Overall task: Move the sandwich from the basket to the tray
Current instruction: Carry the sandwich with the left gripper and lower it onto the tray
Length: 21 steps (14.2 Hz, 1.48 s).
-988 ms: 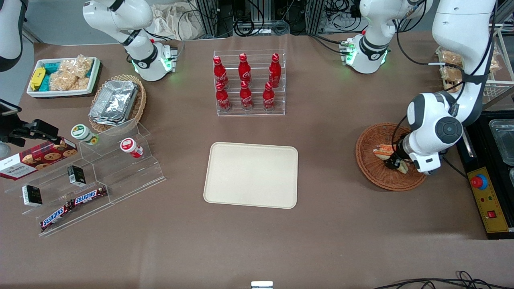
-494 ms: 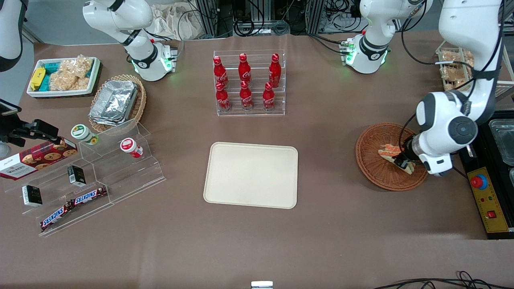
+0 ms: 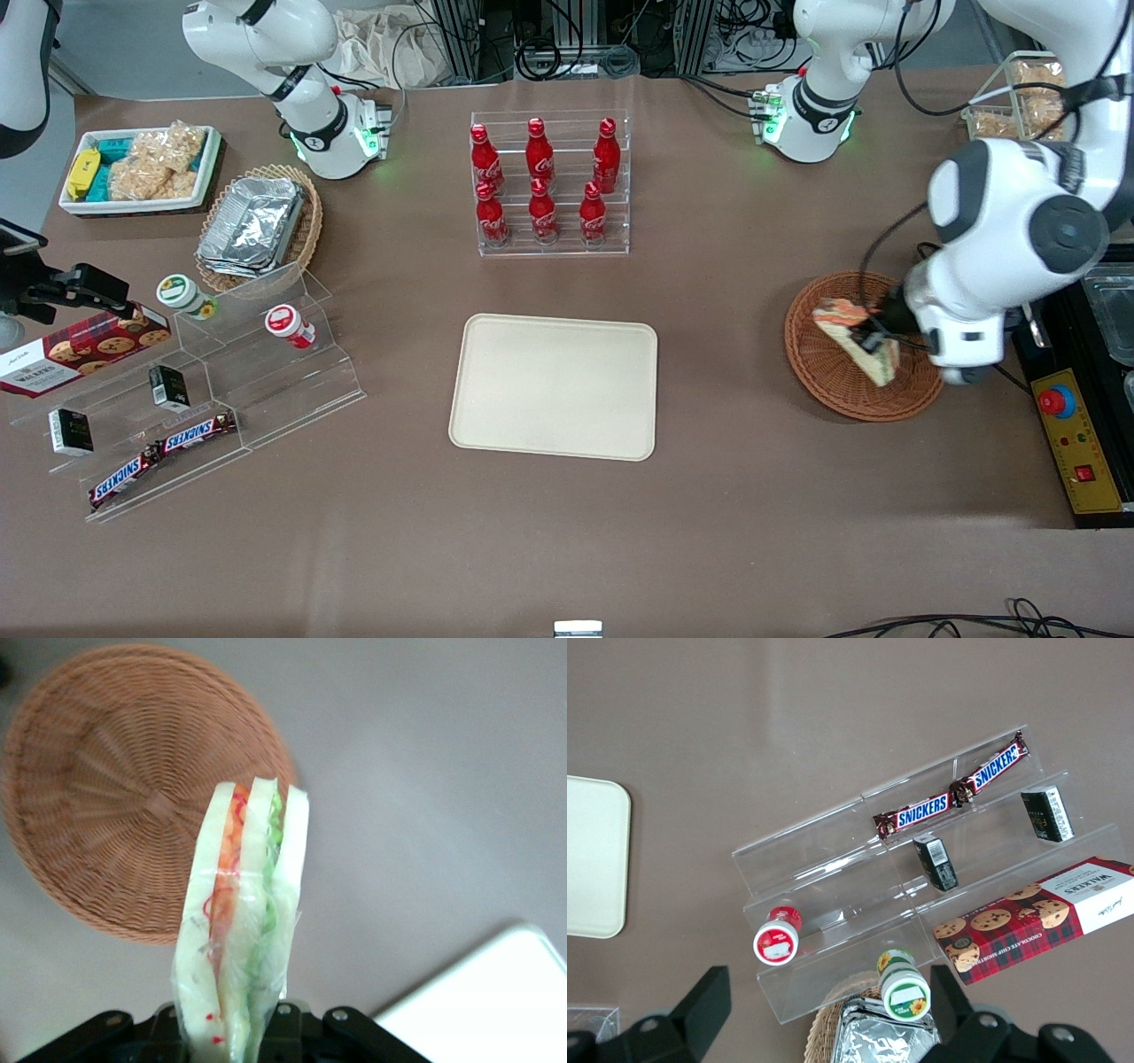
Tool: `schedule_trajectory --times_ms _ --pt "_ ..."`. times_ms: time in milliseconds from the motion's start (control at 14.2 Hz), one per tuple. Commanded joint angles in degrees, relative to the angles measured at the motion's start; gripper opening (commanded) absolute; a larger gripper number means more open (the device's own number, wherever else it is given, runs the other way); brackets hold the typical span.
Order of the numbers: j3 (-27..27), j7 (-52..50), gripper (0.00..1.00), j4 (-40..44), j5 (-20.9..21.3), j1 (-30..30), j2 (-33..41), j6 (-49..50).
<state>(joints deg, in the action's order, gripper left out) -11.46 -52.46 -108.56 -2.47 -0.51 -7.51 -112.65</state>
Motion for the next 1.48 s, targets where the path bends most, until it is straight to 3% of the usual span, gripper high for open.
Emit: schedule_trajectory --times_ms 0,282,635,918,988,1059,1200,1271,1412 --pt "-7.9 4.6 0.00 2.6 -0.4 -0.1 -2.6 0.0" --pt "-17.7 6.1 0.00 4.6 2.0 -1.0 -10.8 -8.3" --pt "-17.8 11.2 0.00 7.1 11.0 -8.7 -22.6 -23.7" --pt "-17.7 10.1 0.07 8.8 20.2 -9.2 -31.0 -29.6" --pt "-17.6 10.1 0.13 9.3 20.9 -9.2 -31.4 -29.9" --pt "-17.6 10.1 0.33 9.7 20.9 -9.2 -32.3 -29.9" --pt "-17.6 10.2 0.92 11.1 22.2 -9.2 -33.6 -29.9" --pt "-17.6 9.7 1.00 11.1 22.2 -9.2 -33.4 -29.9" --pt "-17.7 4.6 1.00 11.0 22.3 -9.0 -31.2 -29.7"
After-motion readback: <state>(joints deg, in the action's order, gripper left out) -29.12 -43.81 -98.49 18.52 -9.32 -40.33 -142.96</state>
